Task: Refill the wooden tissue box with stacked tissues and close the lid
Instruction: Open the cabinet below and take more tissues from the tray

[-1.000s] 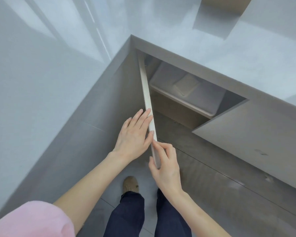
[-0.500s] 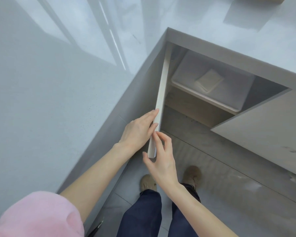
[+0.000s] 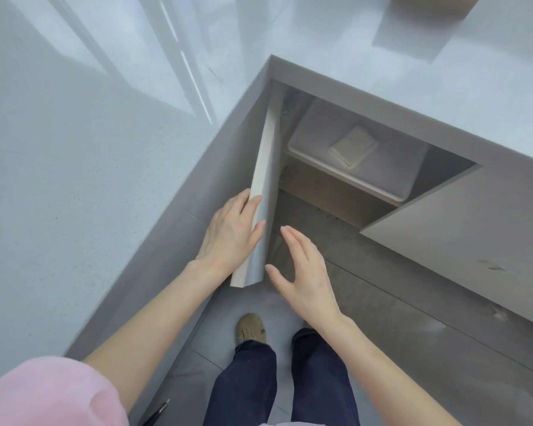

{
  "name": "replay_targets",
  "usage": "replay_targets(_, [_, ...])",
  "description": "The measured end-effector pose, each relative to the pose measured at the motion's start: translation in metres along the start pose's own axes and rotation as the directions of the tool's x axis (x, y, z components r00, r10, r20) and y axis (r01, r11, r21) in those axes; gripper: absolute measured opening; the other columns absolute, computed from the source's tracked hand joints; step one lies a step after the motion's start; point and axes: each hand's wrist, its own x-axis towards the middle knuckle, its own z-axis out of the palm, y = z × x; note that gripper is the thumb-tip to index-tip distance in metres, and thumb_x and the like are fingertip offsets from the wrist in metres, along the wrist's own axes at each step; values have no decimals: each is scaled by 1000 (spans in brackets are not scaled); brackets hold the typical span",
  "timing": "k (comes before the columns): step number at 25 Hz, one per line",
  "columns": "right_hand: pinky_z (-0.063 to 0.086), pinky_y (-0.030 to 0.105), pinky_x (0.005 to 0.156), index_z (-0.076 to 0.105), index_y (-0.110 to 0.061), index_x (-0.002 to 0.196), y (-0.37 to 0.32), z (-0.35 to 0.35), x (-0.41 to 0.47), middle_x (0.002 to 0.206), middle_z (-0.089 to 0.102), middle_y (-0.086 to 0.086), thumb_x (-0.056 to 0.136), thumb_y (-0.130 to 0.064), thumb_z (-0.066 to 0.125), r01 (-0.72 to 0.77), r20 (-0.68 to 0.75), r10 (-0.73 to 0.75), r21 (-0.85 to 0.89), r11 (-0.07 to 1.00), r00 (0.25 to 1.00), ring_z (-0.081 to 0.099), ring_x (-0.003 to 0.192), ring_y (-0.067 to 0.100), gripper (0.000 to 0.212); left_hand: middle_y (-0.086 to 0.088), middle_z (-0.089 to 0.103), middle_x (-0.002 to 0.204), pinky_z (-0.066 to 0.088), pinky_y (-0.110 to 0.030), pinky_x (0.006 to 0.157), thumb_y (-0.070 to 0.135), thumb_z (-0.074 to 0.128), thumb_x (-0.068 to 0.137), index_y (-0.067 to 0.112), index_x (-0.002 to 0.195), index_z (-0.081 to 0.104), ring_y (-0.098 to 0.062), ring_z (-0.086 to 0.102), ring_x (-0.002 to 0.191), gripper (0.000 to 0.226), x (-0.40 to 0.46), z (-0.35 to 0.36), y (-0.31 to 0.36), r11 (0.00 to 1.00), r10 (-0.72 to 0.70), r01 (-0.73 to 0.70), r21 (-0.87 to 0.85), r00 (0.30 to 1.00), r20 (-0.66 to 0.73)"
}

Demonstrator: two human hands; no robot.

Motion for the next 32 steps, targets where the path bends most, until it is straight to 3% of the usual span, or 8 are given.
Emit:
replay_targets(3, [22,41,118,32,-11,142,24,-27,15,151,34,6,87,-32,56,-36,25,37,-65,997,999,28,141,21,64,-22,35,147,30,-46,109,25,43,91,1,133,44,-36,32,137,48,9,5,14,998,14,-10,65,998,-57])
replay_targets(5, [9,38,120,27,-14,145,37,-45,23,155,25,3,89,-32,56,-57,59,65,-126,990,996,17,145,18,65,-22,38,145,31,-48,109,30,37,89,2,133,44,-37,33,136,52,17,7,28,994,38,-31,104,997,-69])
replay_targets(8, [-1,34,119,19,-18,147,54,-68,35,158,15,0,91,-37,50,-70,97,95,-228,971,991,5,147,16,66,-10,14,157,9,-40,117,31,38,94,12,144,23,-25,8,146,55,30,15,50,996,-29,25,86,999,39])
replay_targets(14, [-1,39,119,18,-20,147,88,-97,57,159,11,2,91,-41,47,-49,131,100,-347,936,986,3,147,19,67,-7,2,158,2,-41,118,38,33,95,15,147,9,-23,-2,146,62,56,35,85,988,-72,58,140,993,95])
replay_targets(21, [7,43,119,24,-17,145,120,-108,92,157,18,5,89,-39,52,-31,121,83,-381,924,989,12,146,22,66,-8,5,158,2,-40,118,39,35,94,15,147,8,-23,-1,146,64,101,59,99,995,-55,47,84,993,101])
replay_targets(28, [-2,39,119,16,-18,147,165,-90,128,159,7,2,90,-42,48,-65,115,123,-414,908,986,0,147,19,70,-9,13,157,12,-41,115,40,41,91,14,146,15,-26,8,145,67,149,103,85,996,11,-14,93,999,39])
replay_targets(32, [-6,39,118,9,-20,148,193,-79,145,160,-1,1,92,-45,43,-86,124,164,-477,875,979,-6,147,17,71,-9,11,157,10,-41,117,40,43,90,15,147,13,-26,8,145,69,170,131,74,997,24,-26,66,999,31])
